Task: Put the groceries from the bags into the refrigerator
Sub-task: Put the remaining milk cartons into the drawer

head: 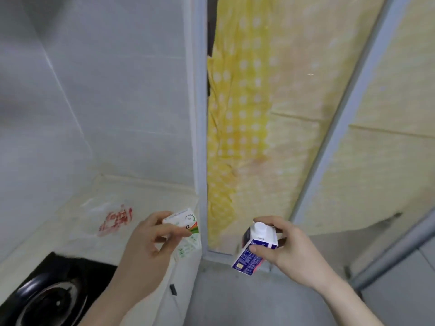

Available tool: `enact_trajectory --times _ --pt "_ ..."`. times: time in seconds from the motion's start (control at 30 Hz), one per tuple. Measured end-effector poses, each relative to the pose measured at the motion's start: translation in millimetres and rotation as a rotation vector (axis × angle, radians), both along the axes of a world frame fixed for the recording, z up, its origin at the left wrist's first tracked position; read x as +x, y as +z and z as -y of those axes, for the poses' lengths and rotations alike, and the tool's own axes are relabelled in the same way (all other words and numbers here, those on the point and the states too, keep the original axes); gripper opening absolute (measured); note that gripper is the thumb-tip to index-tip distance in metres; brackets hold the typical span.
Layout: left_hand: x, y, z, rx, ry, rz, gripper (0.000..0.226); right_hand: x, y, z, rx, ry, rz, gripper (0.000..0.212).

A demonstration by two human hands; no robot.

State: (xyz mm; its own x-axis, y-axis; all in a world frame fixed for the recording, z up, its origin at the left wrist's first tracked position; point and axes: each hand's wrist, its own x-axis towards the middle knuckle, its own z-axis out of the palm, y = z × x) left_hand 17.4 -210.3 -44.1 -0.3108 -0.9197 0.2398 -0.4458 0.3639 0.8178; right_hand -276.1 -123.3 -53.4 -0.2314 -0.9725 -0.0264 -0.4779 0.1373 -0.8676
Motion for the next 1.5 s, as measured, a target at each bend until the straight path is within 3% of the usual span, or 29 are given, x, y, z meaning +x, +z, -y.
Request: enact_trajectory --times 0.3,0.67,1.27,1.5 --pt "-200.5 4.0 8.9 0.008 -0.338 -0.055 0.045 -148.5 3.4 -61.1 -0.044 -0.297 -0.020 0.046" --pt "-421.7 20.3 23.7 -0.037 -0.841 -0.008 0.043 -264.8 32.7 -130.5 -0.106 -0.740 -0.159 0.044" --pt "-687.8 56.5 35.7 0.083 -1.575 -0.087 0.042 -327.1 72.0 -172.7 -0.070 -1.479 -0.454 0.046" --pt "-785.5 45.6 -12.0 0.040 -1.665 -0.074 0.038 -367.4 63.8 -188.5 -0.067 -1.593 -0.456 0.047"
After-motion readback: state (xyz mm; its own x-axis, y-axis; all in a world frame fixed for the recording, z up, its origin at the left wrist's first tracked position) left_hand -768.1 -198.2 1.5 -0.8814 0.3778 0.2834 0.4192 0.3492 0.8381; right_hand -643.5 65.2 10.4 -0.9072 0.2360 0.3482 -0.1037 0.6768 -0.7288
